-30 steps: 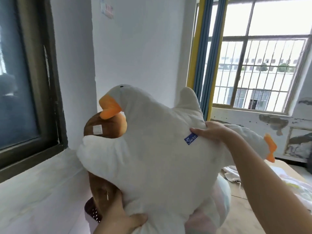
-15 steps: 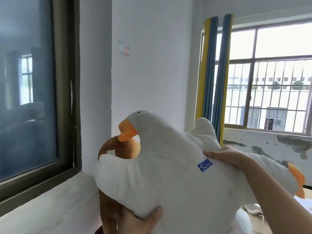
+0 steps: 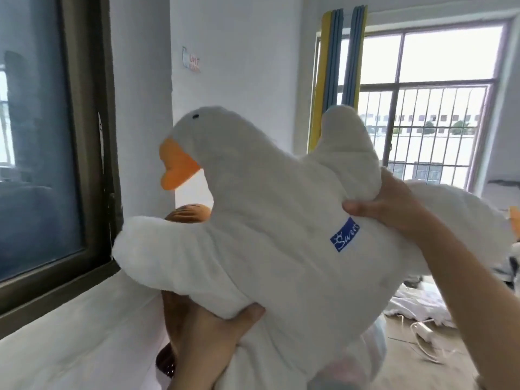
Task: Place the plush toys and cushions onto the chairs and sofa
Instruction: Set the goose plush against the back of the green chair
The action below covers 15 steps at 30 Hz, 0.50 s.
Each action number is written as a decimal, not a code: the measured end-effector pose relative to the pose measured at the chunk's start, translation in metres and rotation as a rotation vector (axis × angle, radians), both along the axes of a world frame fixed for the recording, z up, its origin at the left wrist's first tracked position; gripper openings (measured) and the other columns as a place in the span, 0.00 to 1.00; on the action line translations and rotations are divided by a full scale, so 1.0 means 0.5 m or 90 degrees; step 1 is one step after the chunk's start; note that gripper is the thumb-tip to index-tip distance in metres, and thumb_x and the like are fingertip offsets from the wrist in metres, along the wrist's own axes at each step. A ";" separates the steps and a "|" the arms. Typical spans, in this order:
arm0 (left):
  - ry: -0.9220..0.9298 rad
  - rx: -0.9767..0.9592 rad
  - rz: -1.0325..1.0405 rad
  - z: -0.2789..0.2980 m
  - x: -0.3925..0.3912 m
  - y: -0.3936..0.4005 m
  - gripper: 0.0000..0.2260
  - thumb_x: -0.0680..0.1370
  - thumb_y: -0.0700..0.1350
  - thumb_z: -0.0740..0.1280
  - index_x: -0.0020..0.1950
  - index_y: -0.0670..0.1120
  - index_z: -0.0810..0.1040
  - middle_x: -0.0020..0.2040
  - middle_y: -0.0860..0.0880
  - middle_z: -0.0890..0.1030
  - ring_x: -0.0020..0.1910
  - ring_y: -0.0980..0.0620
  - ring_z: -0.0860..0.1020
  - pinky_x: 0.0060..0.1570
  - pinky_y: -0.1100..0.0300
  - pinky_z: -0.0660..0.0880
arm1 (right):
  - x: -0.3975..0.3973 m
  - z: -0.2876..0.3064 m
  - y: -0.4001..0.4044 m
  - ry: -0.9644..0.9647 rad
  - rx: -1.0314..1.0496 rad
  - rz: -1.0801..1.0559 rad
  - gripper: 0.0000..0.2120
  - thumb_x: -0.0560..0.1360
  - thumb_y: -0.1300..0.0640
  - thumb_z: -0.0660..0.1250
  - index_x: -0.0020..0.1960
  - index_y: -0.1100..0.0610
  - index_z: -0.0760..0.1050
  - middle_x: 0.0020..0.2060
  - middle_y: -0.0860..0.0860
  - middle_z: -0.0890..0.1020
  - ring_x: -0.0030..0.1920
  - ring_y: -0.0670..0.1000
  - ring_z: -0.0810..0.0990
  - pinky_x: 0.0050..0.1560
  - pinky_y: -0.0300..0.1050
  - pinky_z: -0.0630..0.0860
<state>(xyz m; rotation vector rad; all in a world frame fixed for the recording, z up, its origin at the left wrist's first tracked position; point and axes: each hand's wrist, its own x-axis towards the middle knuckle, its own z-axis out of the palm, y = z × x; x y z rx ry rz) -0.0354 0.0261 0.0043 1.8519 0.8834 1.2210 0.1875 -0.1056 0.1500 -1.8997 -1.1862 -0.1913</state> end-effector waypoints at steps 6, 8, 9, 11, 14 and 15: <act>-0.018 0.086 -0.178 0.060 -0.074 -0.089 0.26 0.50 0.60 0.70 0.45 0.65 0.66 0.46 0.66 0.77 0.52 0.60 0.76 0.55 0.66 0.72 | -0.142 -0.005 -0.206 -0.005 0.156 -0.108 0.49 0.42 0.35 0.69 0.62 0.51 0.69 0.51 0.47 0.75 0.55 0.52 0.74 0.56 0.47 0.72; -0.007 0.041 -0.257 0.035 -0.089 -0.086 0.31 0.58 0.49 0.78 0.45 0.65 0.57 0.56 0.65 0.67 0.60 0.54 0.69 0.60 0.59 0.66 | -0.202 -0.072 -0.264 0.030 0.138 -0.200 0.53 0.40 0.31 0.68 0.62 0.50 0.68 0.56 0.50 0.77 0.59 0.57 0.74 0.62 0.59 0.69; 0.016 0.017 -0.271 0.012 -0.094 -0.082 0.34 0.59 0.46 0.79 0.55 0.62 0.61 0.58 0.63 0.66 0.62 0.52 0.67 0.61 0.58 0.65 | -0.230 -0.110 -0.293 0.053 0.134 -0.243 0.55 0.37 0.28 0.69 0.61 0.49 0.67 0.57 0.50 0.77 0.59 0.58 0.74 0.62 0.62 0.69; 0.100 -0.025 -0.351 -0.041 -0.096 -0.089 0.41 0.54 0.51 0.81 0.63 0.46 0.66 0.58 0.52 0.73 0.62 0.47 0.71 0.59 0.54 0.69 | -0.292 -0.187 -0.358 0.094 0.129 -0.341 0.58 0.33 0.23 0.66 0.61 0.46 0.66 0.57 0.51 0.77 0.59 0.59 0.74 0.61 0.64 0.69; 0.164 -0.094 -0.495 -0.115 -0.094 -0.149 0.21 0.62 0.37 0.78 0.43 0.51 0.68 0.39 0.59 0.71 0.41 0.55 0.72 0.34 0.75 0.72 | -0.396 -0.299 -0.467 0.153 0.087 -0.508 0.61 0.32 0.20 0.63 0.61 0.48 0.64 0.58 0.55 0.76 0.59 0.62 0.73 0.59 0.64 0.71; 0.170 -0.095 -0.567 -0.133 -0.091 -0.182 0.22 0.61 0.38 0.78 0.42 0.54 0.68 0.39 0.61 0.71 0.39 0.59 0.72 0.33 0.77 0.71 | -0.431 -0.332 -0.502 0.190 0.078 -0.571 0.61 0.32 0.20 0.63 0.60 0.48 0.64 0.58 0.56 0.76 0.59 0.62 0.73 0.58 0.64 0.71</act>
